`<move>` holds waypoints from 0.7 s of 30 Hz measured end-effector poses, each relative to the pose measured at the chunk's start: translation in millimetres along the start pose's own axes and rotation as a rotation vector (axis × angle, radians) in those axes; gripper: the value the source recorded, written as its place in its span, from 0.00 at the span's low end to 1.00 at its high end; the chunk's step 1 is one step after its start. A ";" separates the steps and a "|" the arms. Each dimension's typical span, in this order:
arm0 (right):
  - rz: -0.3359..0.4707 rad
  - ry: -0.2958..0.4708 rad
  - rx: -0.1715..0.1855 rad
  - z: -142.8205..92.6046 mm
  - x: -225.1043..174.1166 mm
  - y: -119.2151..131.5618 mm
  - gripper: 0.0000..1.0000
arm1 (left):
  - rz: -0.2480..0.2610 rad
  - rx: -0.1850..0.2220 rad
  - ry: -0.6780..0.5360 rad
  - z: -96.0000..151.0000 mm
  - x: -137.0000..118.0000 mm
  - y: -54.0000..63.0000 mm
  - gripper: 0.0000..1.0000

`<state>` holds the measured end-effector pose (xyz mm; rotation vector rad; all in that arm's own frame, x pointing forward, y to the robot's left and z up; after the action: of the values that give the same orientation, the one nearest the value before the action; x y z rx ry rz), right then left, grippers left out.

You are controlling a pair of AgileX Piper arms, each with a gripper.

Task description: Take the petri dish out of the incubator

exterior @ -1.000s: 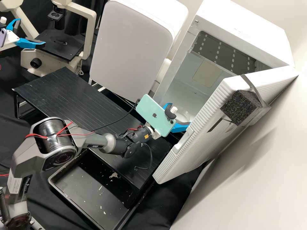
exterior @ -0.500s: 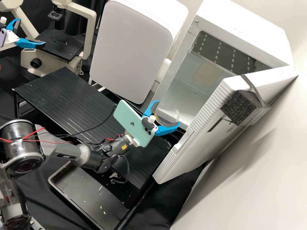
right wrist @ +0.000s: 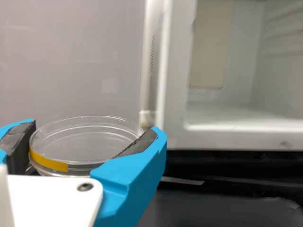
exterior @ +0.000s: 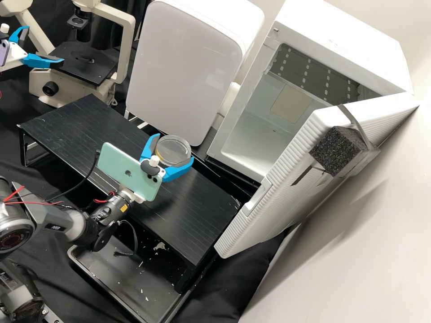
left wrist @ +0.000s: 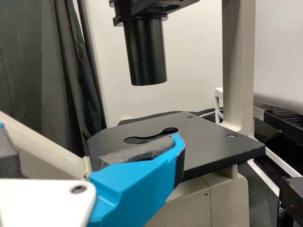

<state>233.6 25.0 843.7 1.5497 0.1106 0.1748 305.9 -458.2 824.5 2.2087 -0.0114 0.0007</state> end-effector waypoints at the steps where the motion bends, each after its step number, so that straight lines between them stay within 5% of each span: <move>1: -0.007 -0.005 -0.004 0.7 -1.8 -1.9 0.00 | 0.000 0.000 0.000 0.0 0.0 0.0 1.00; 21: -0.123 0.034 -0.064 -10.1 -57.1 -21.9 0.00 | 0.000 0.000 0.000 0.0 0.0 0.0 1.00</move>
<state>176.7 24.2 819.4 1.4715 0.2241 0.1064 305.9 -458.2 824.5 2.2087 -0.0114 0.0007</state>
